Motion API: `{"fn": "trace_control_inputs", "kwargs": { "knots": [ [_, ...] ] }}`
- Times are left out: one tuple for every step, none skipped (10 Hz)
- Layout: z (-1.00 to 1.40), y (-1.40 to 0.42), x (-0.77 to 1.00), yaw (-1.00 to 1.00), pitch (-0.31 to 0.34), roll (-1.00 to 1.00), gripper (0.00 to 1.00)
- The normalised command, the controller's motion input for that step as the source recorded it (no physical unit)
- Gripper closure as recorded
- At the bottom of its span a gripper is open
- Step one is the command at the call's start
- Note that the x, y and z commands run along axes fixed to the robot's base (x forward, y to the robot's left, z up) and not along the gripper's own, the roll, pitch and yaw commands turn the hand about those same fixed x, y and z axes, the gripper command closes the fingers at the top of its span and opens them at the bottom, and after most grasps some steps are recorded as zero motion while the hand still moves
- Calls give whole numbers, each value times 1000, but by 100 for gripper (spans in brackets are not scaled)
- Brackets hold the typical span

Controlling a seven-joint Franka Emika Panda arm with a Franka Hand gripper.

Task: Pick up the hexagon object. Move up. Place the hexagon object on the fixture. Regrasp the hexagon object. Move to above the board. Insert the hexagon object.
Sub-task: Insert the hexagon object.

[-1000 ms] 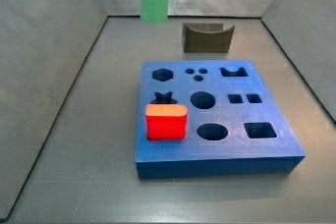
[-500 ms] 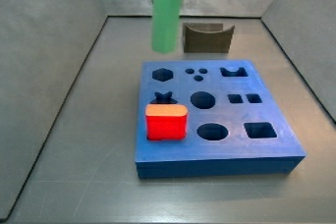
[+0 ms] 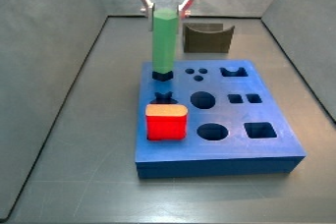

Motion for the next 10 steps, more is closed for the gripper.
{"fn": "trace_control_inputs", "kwargs": {
  "knots": [
    [-57, 23, 0, 0, -99, -156, 100],
    [0, 17, 26, 0, -19, -106, 100],
    [-9, 0, 0, -6, -7, -80, 100],
    [-60, 34, 0, -11, -4, -51, 100],
    [-300, 51, -23, 0, -50, 0, 100],
    [-454, 69, 0, 0, -73, -56, 100],
    [-397, 66, 0, 0, -61, -59, 100],
    [-303, 11, 0, -6, -46, -96, 100],
    [-206, 0, 0, -46, -24, -129, 100],
    [-209, 0, 57, -103, -40, -157, 100]
  ]
}}
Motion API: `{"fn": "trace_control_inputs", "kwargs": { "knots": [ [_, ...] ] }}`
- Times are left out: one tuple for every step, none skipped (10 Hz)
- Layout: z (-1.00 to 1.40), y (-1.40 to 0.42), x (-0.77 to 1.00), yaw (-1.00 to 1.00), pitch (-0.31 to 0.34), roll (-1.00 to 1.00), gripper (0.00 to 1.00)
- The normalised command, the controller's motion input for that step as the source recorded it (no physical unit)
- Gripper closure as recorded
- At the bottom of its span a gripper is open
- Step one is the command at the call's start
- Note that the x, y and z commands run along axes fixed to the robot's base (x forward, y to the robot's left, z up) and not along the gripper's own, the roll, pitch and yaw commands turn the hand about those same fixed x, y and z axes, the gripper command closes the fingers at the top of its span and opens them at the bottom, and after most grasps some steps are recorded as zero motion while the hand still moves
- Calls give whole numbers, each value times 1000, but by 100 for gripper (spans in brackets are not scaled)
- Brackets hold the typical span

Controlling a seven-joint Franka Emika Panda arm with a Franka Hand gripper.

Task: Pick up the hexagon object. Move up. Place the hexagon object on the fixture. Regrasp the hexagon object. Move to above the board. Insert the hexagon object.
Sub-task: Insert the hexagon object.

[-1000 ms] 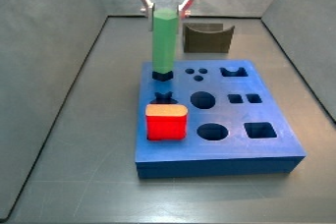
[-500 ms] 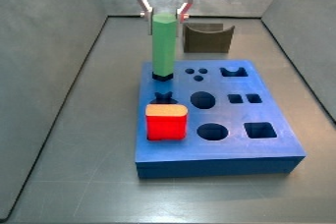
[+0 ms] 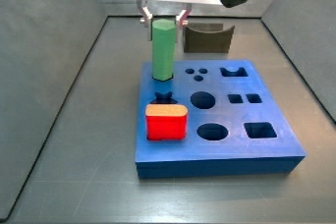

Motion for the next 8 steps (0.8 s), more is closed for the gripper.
{"fn": "trace_control_inputs", "kwargs": {
  "knots": [
    [-274, 0, 60, -186, -20, -116, 100],
    [-257, 0, 26, -277, 0, -117, 100],
    [-274, 0, 0, -286, 0, -120, 100],
    [-269, 23, 0, -349, 0, -106, 100],
    [-317, 6, 0, -334, 0, -111, 100],
    [-291, 0, 0, -289, 0, -117, 100],
    [-254, 0, 0, -237, -14, -130, 100],
    [-211, 0, 0, -163, -34, -161, 100]
  ]
}}
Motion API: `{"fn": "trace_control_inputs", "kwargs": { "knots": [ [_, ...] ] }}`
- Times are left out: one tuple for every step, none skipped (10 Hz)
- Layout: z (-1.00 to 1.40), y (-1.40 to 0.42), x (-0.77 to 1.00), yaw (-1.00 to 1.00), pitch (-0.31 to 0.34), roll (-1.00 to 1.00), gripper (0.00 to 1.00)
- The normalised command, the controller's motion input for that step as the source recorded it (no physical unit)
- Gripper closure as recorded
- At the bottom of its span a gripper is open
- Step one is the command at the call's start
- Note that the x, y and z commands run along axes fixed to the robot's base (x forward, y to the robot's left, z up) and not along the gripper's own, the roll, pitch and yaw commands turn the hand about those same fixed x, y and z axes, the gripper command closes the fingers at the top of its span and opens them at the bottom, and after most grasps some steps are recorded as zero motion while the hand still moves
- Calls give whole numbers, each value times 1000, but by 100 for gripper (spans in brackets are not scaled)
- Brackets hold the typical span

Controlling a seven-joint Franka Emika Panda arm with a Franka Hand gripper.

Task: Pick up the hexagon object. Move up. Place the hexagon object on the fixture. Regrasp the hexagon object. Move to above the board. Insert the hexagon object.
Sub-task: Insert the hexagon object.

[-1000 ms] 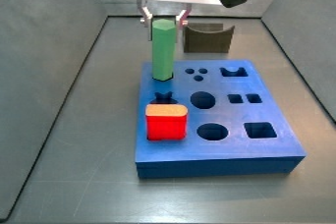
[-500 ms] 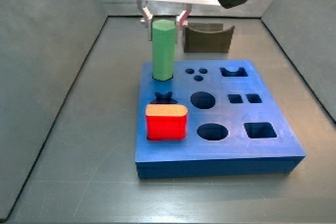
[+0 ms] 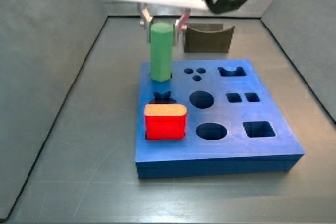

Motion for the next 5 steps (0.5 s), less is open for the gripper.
{"fn": "trace_control_inputs", "kwargs": {
  "knots": [
    [-209, 0, 9, -209, -16, -144, 100],
    [-423, 0, 86, -189, -16, -104, 100],
    [-883, 0, 40, -220, -64, -104, 100],
    [-789, 0, 14, -166, -61, -67, 100],
    [-771, 0, 29, -137, -34, -13, 100]
  ]
}}
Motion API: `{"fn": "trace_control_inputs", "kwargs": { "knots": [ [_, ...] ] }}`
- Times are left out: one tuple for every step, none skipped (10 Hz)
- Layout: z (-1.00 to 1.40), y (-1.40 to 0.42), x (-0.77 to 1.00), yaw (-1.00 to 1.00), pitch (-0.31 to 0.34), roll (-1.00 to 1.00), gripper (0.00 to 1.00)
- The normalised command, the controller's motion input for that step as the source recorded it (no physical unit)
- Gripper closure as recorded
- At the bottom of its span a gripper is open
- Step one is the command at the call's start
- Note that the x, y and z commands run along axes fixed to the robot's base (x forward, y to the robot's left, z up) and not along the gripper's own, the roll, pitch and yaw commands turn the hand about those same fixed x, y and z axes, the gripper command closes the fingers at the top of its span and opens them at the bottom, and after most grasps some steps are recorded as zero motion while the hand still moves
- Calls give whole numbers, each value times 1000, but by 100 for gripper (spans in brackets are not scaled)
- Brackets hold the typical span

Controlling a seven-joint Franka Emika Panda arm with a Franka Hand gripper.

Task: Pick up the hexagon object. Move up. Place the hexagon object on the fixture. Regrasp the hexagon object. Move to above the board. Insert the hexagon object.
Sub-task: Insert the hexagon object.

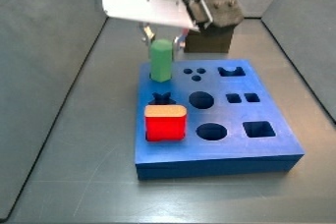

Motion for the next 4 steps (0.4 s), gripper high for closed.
{"fn": "trace_control_inputs", "kwargs": {
  "knots": [
    [-754, -51, 0, -106, -31, 0, 100],
    [-366, -63, 0, -31, -44, 0, 100],
    [0, 23, 0, 0, -20, -34, 100],
    [0, 0, 0, 0, 0, 0, 100]
  ]
}}
